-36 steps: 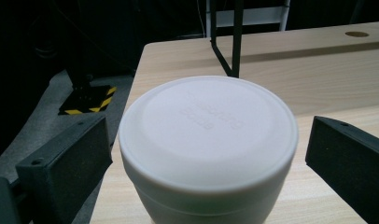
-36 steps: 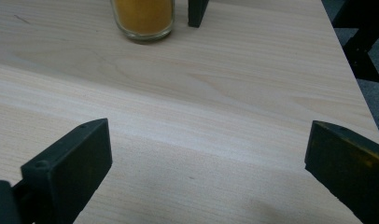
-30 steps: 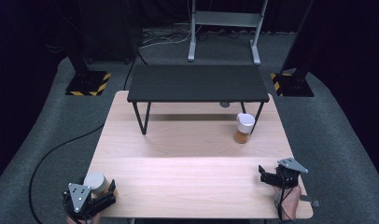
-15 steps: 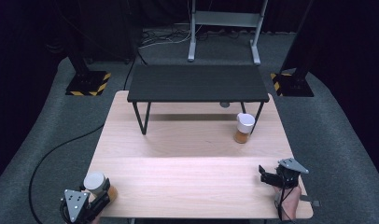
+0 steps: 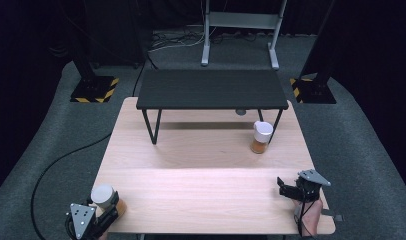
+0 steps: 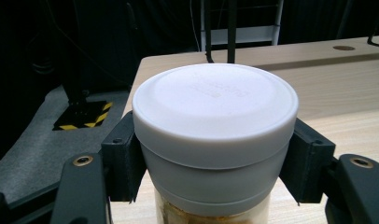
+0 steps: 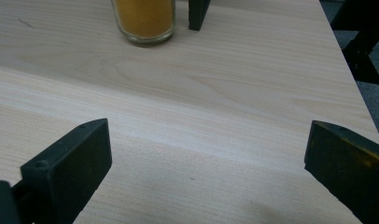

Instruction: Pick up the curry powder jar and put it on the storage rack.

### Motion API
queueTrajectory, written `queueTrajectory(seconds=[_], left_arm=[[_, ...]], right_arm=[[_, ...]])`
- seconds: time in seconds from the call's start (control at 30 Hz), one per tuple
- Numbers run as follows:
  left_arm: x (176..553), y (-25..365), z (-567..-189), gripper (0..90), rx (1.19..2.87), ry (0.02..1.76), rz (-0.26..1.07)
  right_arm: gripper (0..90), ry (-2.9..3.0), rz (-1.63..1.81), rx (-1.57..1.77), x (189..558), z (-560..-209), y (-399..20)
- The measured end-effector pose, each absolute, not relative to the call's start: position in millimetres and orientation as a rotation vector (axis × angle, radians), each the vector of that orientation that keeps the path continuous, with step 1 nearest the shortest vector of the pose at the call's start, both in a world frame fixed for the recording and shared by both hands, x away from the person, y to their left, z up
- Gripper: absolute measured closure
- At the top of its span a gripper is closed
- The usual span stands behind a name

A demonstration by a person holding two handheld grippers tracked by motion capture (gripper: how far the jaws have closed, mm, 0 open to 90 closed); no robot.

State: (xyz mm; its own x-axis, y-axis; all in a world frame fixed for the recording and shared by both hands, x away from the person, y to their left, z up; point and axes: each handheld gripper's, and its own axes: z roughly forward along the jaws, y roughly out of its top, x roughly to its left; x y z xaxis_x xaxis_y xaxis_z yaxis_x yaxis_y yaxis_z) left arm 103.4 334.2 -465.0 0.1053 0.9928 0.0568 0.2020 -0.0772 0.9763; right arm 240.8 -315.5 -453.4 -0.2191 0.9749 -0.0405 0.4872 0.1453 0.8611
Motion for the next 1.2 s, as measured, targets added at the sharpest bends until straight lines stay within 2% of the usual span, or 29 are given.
queueTrajectory(seconds=[1.2], left_arm=[[138,321,-430,33.5,1.546,1.168,1.019]], right_arm=[[0.0,1.823,0.976,1.393,244,-452,-315]])
